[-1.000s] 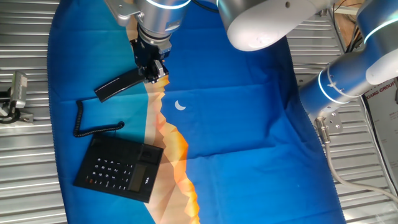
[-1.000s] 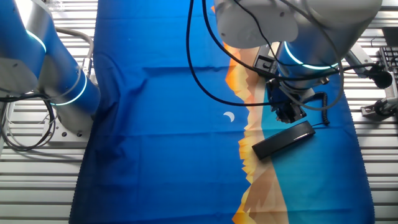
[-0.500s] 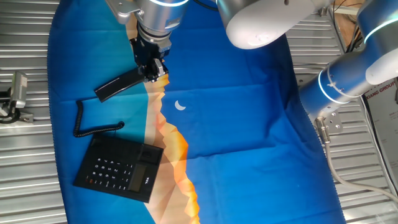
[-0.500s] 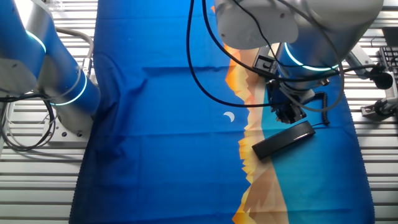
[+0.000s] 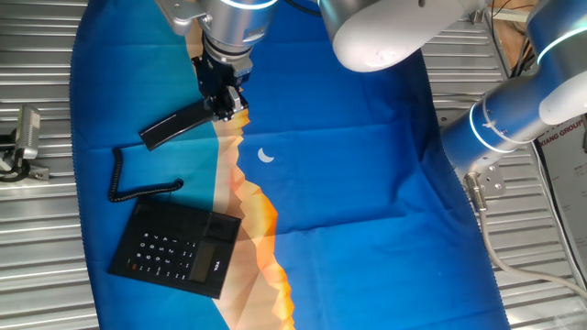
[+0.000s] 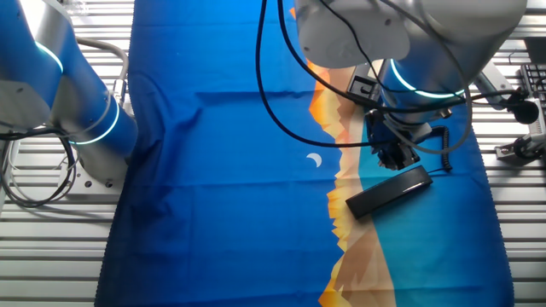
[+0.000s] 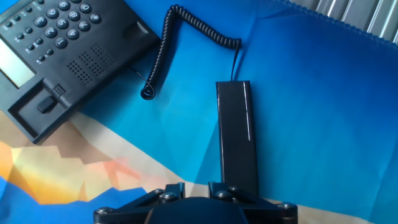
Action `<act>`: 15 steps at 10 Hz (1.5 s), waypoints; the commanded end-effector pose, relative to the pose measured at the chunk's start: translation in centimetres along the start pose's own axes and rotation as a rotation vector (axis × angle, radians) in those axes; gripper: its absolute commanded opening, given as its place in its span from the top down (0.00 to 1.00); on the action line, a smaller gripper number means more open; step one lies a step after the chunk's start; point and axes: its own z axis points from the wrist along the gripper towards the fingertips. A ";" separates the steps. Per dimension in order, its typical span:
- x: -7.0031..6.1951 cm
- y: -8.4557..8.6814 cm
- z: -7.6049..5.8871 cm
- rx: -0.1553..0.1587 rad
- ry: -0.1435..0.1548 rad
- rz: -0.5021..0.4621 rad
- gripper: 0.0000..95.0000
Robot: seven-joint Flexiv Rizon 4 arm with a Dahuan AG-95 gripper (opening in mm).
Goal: Place the handset of the telephone on the corresponding phone cradle
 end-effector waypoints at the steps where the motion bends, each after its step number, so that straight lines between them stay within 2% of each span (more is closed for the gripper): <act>1: 0.2 -0.1 -0.1 0.000 -0.003 -0.011 0.80; 4: 0.6 -0.2 -0.1 0.002 0.003 -0.018 0.80; 9: 0.7 -0.2 -0.1 0.003 0.000 -0.014 0.80; 11: 0.7 -0.2 -0.1 -0.003 -0.012 -0.031 0.80; 13: 0.7 -0.2 -0.1 0.001 -0.010 -0.033 0.80; 14: 0.7 -0.2 -0.1 0.004 -0.007 -0.033 0.60; 15: 0.7 -0.2 -0.1 0.007 0.000 -0.033 0.60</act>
